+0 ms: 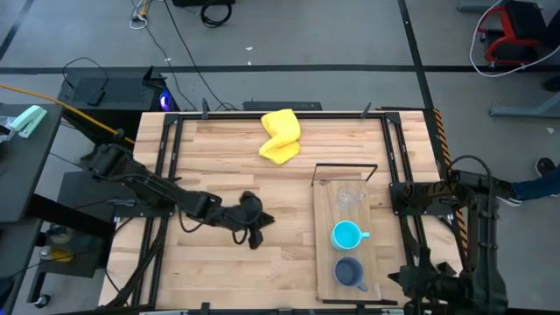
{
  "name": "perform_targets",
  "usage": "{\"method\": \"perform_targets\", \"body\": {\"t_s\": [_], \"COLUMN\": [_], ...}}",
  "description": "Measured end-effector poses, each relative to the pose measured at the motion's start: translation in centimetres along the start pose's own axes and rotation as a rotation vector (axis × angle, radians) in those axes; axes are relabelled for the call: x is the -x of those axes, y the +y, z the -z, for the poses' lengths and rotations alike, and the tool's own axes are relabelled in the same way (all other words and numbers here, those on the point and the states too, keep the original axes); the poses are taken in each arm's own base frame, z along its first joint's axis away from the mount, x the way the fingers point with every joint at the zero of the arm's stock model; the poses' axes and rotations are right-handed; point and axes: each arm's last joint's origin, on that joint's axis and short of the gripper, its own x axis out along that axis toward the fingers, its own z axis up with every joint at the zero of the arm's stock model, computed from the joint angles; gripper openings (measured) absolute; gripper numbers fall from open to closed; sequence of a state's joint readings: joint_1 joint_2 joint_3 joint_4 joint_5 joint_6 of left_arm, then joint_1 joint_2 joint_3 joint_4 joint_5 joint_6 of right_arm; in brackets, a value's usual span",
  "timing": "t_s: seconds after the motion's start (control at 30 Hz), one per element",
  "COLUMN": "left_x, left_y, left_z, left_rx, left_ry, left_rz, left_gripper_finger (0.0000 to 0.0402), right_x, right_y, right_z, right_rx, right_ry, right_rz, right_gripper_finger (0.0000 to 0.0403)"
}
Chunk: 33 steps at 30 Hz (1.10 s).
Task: Stack small to large cups/mugs on shelf
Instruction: Put the purple mug on the shelf
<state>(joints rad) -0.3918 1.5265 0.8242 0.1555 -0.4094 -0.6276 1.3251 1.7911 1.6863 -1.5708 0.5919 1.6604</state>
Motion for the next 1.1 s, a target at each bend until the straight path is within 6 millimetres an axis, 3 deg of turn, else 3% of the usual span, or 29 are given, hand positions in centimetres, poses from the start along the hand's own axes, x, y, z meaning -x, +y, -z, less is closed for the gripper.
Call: {"method": "perform_targets", "body": {"t_s": [0.23,0.53,0.7,0.87,1.1], "left_x": [-2.8,-7.5,-9.9,-12.2,-13.1], "left_y": [-1.7,-5.5,-6.0,-6.2,-6.3], "left_z": [0.0,-2.3,-2.9,-2.9,-3.0], "left_rx": [-0.015,-0.143,-0.157,-0.149,-0.149], "left_ry": [-0.085,-0.044,0.016,0.067,0.085], "left_rz": [0.127,0.187,0.143,0.223,0.232], "left_gripper_finger": [0.0054,0.0051,0.0057,0.0061,0.0053], "right_x": [-2.1,-4.2,-4.5,-5.0,-6.1], "right_y": [0.0,0.6,0.6,0.6,0.8], "right_z": [0.0,0.5,-0.2,-1.1,-2.8], "right_rx": [0.013,0.057,0.098,0.117,0.139], "right_ry": [0.030,0.079,0.104,0.120,0.158], "right_rz": [0.069,0.023,0.018,0.003,-0.028], "right_gripper_finger": [0.0002,0.0001,0.0000,0.0000,0.0000]}}
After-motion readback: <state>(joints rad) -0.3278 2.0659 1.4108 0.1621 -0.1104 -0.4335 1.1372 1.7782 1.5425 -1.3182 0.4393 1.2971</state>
